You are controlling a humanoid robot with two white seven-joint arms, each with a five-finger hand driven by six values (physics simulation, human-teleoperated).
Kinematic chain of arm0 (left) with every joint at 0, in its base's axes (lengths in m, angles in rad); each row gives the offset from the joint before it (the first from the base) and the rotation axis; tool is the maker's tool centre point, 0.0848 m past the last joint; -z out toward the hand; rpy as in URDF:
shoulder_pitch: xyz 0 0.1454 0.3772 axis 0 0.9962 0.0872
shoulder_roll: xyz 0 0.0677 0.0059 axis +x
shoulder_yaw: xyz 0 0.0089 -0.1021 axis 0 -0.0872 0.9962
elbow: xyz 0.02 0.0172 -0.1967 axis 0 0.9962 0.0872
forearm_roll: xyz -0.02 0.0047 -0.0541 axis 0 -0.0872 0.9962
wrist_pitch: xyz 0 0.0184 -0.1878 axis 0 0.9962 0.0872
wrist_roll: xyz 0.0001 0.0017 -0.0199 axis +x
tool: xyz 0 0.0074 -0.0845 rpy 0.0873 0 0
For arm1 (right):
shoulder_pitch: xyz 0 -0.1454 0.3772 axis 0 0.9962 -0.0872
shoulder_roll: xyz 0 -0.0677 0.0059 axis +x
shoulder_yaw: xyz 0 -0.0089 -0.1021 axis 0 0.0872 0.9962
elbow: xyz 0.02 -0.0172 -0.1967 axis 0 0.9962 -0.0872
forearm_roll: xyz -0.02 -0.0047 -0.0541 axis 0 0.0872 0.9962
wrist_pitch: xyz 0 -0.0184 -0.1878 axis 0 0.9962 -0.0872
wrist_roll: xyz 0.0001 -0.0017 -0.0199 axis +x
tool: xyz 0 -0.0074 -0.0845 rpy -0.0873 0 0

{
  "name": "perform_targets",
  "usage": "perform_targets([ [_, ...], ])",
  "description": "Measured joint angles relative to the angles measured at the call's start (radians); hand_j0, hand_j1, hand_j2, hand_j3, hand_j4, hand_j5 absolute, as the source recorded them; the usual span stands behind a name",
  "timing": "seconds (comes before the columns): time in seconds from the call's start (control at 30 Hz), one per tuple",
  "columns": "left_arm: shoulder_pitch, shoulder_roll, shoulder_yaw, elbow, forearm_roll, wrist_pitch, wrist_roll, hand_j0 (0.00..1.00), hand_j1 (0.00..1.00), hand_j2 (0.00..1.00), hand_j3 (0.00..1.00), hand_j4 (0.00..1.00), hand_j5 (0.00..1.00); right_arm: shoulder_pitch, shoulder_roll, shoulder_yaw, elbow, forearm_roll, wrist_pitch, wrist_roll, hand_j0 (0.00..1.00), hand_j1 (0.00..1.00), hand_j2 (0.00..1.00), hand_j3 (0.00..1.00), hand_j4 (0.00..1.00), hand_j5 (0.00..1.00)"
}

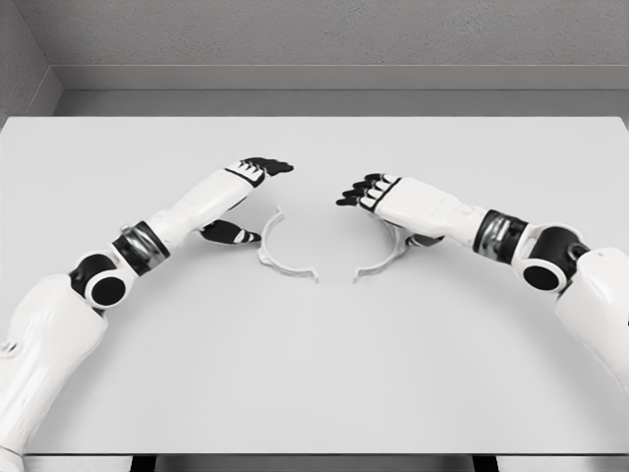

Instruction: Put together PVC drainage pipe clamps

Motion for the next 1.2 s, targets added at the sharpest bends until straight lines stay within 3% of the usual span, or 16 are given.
perform_targets([
  [0.27, 0.002, -0.025, 0.003, -0.002, 0.001, 0.0, 0.0, 1.0, 1.0, 1.0, 1.0, 1.0, 1.0, -0.025, 0.011, 0.011, 0.001, -0.001, 0.006, 0.003, 1.0, 1.0, 1.0, 1.0, 1.0, 1.0],
  [0.53, 0.0, -0.013, 0.013, 0.0, 0.014, 0.0, 0.0, 1.0, 1.0, 1.0, 1.0, 1.0, 1.0, -0.095, 0.031, 0.012, 0.095, 0.0, 0.005, 0.006, 1.0, 1.0, 1.0, 1.0, 1.0, 1.0],
  [0.9, 0.017, 0.042, -0.001, -0.044, 0.029, 0.0, 0.001, 1.0, 1.0, 1.0, 1.0, 1.0, 1.0, -0.124, 0.08, 0.037, 0.159, 0.019, 0.004, 0.007, 1.0, 1.0, 1.0, 1.0, 1.0, 1.0],
  [1.2, 0.014, 0.053, -0.016, -0.047, 0.031, 0.0, 0.001, 1.0, 1.0, 1.0, 1.0, 1.0, 1.0, -0.132, 0.103, 0.051, 0.169, 0.021, 0.005, 0.007, 1.0, 1.0, 1.0, 1.0, 1.0, 1.0],
])
